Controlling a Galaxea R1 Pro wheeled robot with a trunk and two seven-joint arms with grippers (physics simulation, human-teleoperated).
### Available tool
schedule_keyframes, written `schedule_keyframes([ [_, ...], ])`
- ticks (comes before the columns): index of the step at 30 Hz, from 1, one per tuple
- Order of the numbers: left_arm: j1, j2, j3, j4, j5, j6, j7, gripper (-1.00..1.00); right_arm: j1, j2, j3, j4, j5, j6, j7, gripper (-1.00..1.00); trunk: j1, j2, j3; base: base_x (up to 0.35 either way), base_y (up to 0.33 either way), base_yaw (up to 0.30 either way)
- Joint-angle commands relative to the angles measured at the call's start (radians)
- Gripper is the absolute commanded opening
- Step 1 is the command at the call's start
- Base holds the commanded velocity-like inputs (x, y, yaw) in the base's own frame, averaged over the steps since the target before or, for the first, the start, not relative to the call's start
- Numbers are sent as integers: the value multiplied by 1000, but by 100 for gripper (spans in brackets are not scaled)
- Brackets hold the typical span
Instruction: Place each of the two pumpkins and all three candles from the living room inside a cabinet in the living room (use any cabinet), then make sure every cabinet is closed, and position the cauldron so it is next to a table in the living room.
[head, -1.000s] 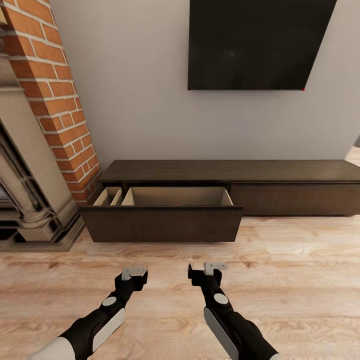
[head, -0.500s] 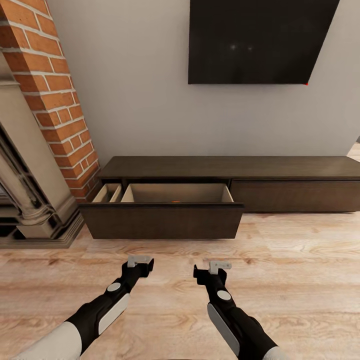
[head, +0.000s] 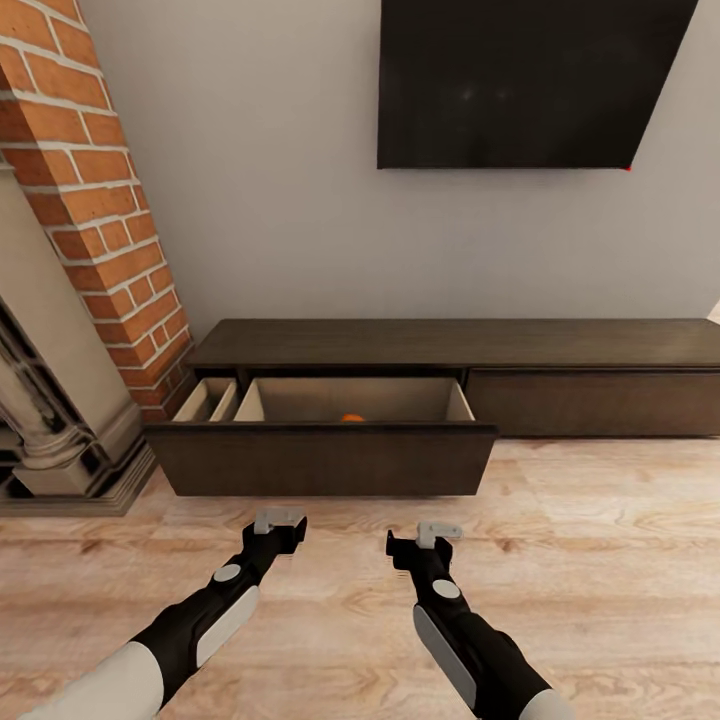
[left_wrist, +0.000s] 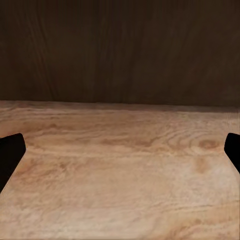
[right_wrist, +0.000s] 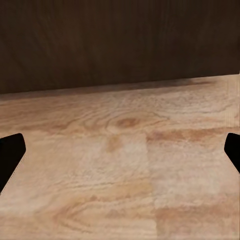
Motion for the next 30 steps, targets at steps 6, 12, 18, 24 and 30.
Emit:
schedule_keyframes([
  [6,-2,2,-7,1,12,-6,7,100,-1,0,4,-1,-2,4,-7,100,0,0,-1,333,0,0],
  [12,-2,5,-7,2,13,-6,7,100,-4,1,5,0,-3,6,-7,100,0,0,-1,336,0,0],
  [18,-2,6,-6,1,13,-7,7,100,-8,1,4,0,-3,5,-7,100,0,0,-1,279,0,0],
  [24,-2,2,-5,1,13,-7,15,100,-8,1,5,0,-3,5,-7,100,0,0,-1,71,0,0],
  [30,-1,1,-8,-2,12,-7,18,100,-9,0,5,1,-3,5,-7,100,0,0,-1,13,0,0],
])
